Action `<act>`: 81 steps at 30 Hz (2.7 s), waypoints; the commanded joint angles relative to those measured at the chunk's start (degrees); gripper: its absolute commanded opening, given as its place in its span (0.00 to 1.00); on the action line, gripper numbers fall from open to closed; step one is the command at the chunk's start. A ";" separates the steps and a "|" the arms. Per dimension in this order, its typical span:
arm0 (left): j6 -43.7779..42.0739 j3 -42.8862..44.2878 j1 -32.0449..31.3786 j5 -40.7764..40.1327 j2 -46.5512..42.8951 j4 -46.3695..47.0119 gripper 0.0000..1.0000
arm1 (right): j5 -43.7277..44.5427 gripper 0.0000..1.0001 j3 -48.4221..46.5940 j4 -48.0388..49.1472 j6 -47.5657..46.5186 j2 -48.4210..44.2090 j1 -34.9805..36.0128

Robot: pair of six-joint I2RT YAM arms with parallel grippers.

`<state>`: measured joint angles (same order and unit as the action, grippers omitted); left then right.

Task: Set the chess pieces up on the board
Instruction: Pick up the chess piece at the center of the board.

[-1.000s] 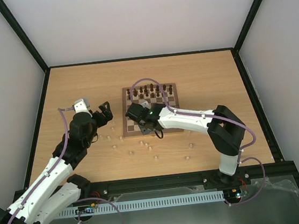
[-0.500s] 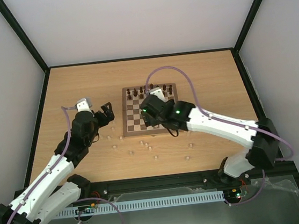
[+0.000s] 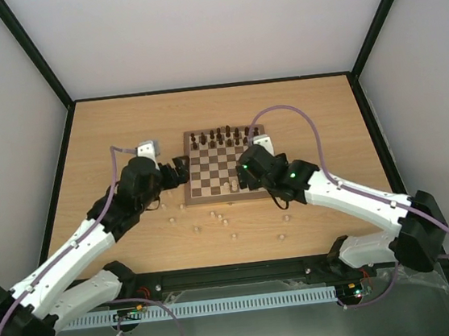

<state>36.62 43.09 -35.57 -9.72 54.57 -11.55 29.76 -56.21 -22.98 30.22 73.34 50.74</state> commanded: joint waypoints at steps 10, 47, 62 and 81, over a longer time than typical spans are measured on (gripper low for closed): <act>14.14 -4.27 -26.81 -12.72 1.05 -19.99 0.99 | -2.18 0.99 4.23 3.63 1.05 -6.67 -3.02; 15.06 -12.33 -29.82 -10.33 13.44 -11.20 0.54 | -1.69 1.00 4.62 4.36 0.90 -4.19 -3.14; 14.73 -13.43 -29.83 -9.95 15.80 -8.73 0.36 | -1.33 0.99 4.69 4.35 0.90 -4.26 -3.23; 7.75 -4.80 -25.25 -11.03 18.33 -11.03 0.06 | 1.23 0.99 5.23 4.04 1.64 -6.16 -3.29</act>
<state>48.82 32.97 -63.46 -19.90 71.94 -20.82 28.01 -51.96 -18.70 30.92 68.75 47.68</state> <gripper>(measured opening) 0.125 0.986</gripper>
